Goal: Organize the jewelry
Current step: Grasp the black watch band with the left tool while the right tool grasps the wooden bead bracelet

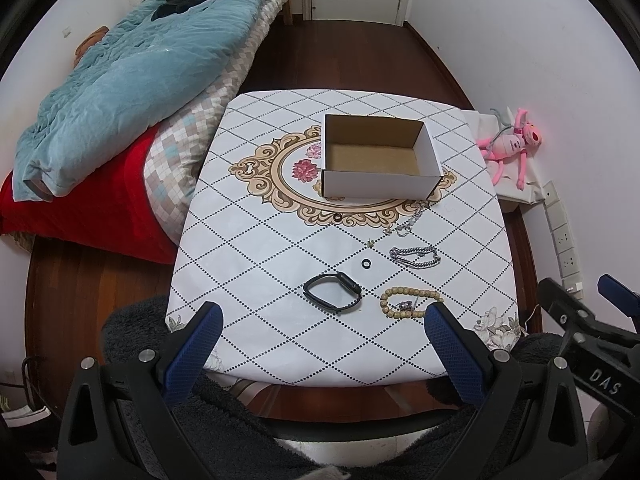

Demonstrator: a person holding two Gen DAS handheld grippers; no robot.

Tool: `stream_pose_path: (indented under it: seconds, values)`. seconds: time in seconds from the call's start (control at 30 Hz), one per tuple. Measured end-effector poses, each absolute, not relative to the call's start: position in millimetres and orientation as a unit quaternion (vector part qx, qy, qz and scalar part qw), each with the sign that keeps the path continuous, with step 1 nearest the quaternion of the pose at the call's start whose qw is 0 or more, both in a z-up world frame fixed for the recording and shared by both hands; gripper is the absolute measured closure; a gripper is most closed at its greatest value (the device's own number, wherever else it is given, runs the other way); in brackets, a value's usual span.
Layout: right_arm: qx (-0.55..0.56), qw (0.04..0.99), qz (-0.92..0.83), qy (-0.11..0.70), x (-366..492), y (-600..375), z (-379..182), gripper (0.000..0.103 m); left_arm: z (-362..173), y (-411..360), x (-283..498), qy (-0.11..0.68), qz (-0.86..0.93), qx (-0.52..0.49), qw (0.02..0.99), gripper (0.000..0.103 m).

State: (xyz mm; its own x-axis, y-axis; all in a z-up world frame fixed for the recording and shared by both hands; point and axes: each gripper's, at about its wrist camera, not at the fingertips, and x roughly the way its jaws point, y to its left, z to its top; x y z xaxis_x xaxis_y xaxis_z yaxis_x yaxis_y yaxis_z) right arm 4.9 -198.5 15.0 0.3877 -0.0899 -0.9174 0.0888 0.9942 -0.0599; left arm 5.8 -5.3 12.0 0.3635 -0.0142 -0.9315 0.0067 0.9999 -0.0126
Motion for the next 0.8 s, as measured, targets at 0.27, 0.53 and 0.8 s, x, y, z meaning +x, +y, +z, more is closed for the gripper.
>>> stream_pose_path:
  seconds: [0.27,0.53,0.8]
  values:
    - [0.02,0.818,-0.072,0.57,35,-207,-16,0.0,-25,-1,35,0.56,0.006,0.006,0.829,0.001]
    - [0.034,0.758,-0.084,0.646,62,-215,-119,0.014,-101,7,58,0.609,-0.002,0.031,0.793,0.014]
    - [0.052,0.718,-0.088,0.689,55,-216,-181,0.031,-159,18,66,0.665,-0.012,0.006,0.747,0.055]
